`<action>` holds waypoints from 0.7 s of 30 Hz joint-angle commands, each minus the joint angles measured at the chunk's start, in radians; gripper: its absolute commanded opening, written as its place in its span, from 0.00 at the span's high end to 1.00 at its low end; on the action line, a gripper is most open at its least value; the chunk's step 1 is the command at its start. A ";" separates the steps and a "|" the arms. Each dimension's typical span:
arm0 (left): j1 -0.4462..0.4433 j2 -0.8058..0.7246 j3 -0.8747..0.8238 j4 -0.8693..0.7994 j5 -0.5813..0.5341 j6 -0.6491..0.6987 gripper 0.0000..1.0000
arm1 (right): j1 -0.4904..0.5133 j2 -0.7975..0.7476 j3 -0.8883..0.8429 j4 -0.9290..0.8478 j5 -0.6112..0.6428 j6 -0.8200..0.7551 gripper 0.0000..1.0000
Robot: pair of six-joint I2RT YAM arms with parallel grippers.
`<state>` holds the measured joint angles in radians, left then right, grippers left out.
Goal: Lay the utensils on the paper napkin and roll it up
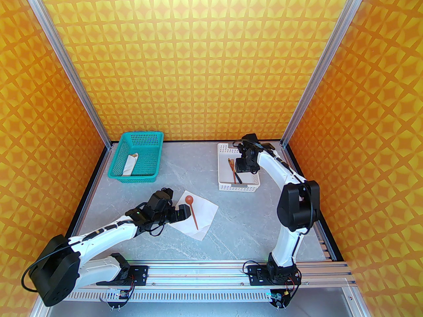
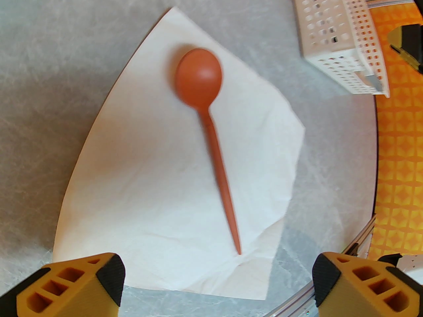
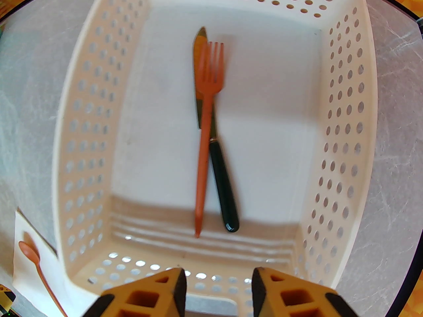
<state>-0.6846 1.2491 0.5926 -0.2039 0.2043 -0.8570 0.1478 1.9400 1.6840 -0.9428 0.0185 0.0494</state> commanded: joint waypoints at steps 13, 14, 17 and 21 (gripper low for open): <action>-0.015 0.105 0.071 0.009 0.007 -0.010 0.01 | -0.010 0.262 0.222 -0.118 0.016 -0.115 0.60; -0.015 0.108 0.074 0.010 0.006 -0.010 0.01 | -0.010 0.273 0.231 -0.126 0.017 -0.119 0.60; -0.015 0.121 0.081 0.017 0.006 -0.008 0.01 | -0.010 0.299 0.241 -0.128 0.002 -0.128 0.60; -0.015 0.146 0.098 0.018 0.002 -0.001 0.01 | -0.010 0.332 0.254 -0.131 -0.007 -0.133 0.60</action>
<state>-0.6949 1.3777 0.6567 -0.2024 0.2054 -0.8604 0.1398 2.2398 1.9053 -1.0477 0.0250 -0.0624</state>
